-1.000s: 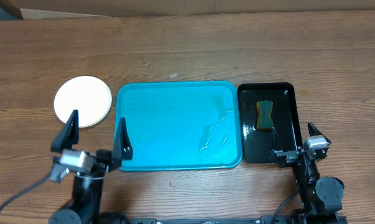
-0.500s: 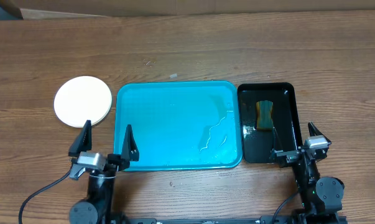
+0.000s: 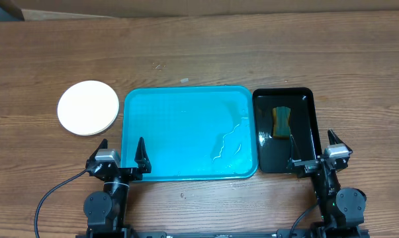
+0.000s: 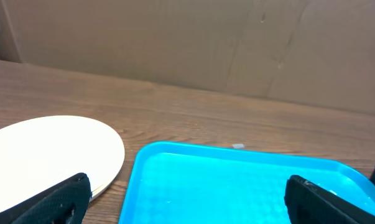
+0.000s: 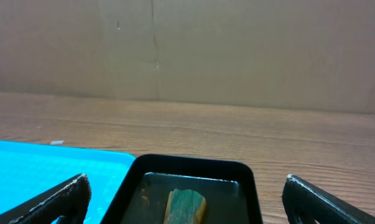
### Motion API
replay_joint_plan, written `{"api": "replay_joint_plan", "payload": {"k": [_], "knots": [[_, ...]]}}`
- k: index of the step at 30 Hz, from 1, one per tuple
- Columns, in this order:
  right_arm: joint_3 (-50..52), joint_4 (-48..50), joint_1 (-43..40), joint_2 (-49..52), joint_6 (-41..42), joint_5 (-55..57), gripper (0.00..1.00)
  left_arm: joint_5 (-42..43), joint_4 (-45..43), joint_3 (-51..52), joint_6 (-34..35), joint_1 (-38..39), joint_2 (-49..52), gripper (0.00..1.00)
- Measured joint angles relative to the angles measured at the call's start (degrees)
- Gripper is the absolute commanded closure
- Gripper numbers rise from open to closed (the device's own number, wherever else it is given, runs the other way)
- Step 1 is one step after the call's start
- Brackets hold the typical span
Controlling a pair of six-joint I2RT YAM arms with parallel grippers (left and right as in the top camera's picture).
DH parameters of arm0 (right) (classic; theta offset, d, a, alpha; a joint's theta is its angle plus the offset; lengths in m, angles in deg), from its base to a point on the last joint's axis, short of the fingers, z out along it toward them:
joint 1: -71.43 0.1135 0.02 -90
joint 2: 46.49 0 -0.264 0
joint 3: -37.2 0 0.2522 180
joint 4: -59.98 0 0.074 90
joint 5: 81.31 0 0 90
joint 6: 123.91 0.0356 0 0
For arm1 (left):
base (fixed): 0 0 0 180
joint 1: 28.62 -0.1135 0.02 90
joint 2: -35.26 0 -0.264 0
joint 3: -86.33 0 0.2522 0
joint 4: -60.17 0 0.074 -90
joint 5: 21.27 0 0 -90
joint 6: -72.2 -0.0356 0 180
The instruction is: Clean dirty plates on tray and stack at the side
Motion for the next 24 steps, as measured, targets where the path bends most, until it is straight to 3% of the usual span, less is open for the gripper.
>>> {"api": "replay_joint_plan", "payload": {"k": [24], "knots": [[0.0, 0.0, 0.0, 0.0, 0.0, 0.0, 0.00, -0.5, 0.1, 0.0, 0.0, 0.0, 0.0, 0.00]]}}
